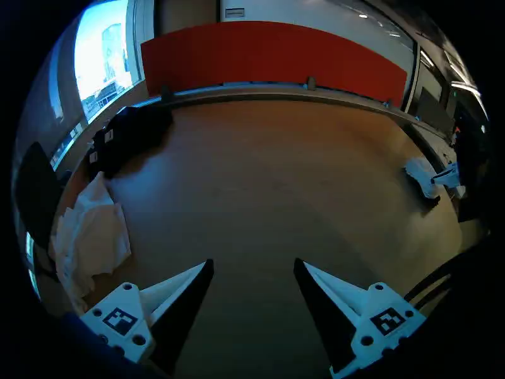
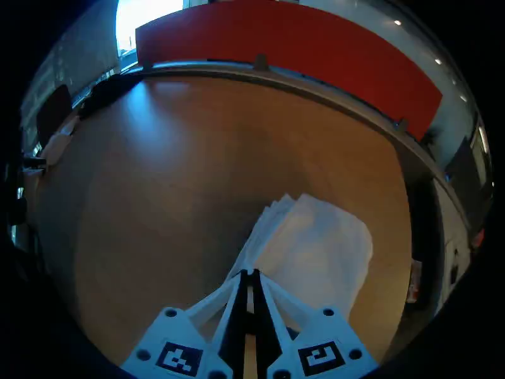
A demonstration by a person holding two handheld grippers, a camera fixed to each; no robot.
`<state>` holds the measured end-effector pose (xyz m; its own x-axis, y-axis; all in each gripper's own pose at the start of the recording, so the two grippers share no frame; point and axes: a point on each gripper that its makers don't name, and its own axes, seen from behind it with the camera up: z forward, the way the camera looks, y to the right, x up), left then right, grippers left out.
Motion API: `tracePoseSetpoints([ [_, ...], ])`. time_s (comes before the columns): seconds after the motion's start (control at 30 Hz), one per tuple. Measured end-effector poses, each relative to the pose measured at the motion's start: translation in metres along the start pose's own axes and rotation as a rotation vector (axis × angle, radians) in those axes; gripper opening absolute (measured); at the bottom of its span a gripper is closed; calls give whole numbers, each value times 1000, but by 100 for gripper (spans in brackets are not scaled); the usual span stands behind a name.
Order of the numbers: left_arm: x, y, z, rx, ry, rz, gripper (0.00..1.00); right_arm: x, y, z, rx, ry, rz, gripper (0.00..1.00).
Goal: Fold towel
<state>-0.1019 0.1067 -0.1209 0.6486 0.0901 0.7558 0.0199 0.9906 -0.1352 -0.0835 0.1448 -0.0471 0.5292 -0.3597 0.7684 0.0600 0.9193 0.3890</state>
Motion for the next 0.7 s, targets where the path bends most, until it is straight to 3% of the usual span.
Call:
tracePoseSetpoints([
  [0.53,-1,1,-1,-5,3,0,94,-19,-11,-11,48,-52,-36,5],
  [0.7,0,0,-2,-4,5,0,94,-16,-10,-11,41,-37,-24,11],
])
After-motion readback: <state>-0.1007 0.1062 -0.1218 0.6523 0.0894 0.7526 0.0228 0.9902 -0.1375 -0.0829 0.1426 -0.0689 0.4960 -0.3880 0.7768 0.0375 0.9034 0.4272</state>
